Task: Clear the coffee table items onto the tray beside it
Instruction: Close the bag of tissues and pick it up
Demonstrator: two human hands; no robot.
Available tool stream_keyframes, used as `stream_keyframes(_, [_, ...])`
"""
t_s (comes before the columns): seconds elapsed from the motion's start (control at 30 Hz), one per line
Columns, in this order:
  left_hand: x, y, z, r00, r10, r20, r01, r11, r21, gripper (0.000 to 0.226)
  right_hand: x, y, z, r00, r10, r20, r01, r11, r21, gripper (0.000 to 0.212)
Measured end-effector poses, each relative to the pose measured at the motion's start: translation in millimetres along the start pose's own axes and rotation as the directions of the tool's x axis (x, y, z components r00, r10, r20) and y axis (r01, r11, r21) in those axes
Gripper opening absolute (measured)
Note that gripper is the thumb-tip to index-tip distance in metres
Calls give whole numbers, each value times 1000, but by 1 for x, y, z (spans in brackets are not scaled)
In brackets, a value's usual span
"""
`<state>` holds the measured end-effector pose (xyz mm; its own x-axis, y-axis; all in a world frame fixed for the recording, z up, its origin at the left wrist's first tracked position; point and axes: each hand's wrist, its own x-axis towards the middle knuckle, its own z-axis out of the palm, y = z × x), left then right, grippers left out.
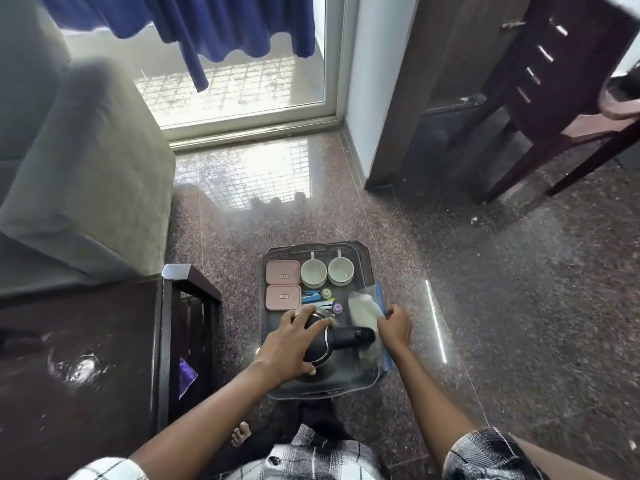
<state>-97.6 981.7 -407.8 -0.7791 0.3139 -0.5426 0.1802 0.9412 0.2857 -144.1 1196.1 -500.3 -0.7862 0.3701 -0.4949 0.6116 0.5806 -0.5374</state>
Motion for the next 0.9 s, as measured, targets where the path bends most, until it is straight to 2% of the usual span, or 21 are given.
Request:
stream_keyframes(0.23, [-1, 2, -2, 1000, -5, 8, 5, 1000, 4, 93, -3, -2, 3, 995, 90, 33, -89, 996, -24, 13])
stream_keyframes(0.33, [-2, 2, -3, 1000, -7, 13, 7, 1000, 6, 92, 2, -2, -1, 995, 83, 46, -84, 996, 20, 30])
stream_keyframes(0.43, [-2, 3, -3, 1000, -10, 14, 10, 1000, 8, 93, 2, 0, -1, 992, 100, 81, -103, 994, 30, 37])
stream_keyframes(0.63, [-3, 3, -3, 1000, -10, 19, 10, 1000, 8, 94, -1, -7, -5, 956, 216, 198, -242, 963, 116, 26])
stream_keyframes(0.8, [-4, 3, -4, 1000, -10, 21, 10, 1000, 9, 94, 4, -2, 1, 978, 171, 117, -174, 985, 21, 24])
stream_keyframes(0.9, [-2, 2, -3, 1000, -11, 18, 11, 1000, 6, 94, 3, 1, -1, 974, 179, 138, -189, 980, 60, 26])
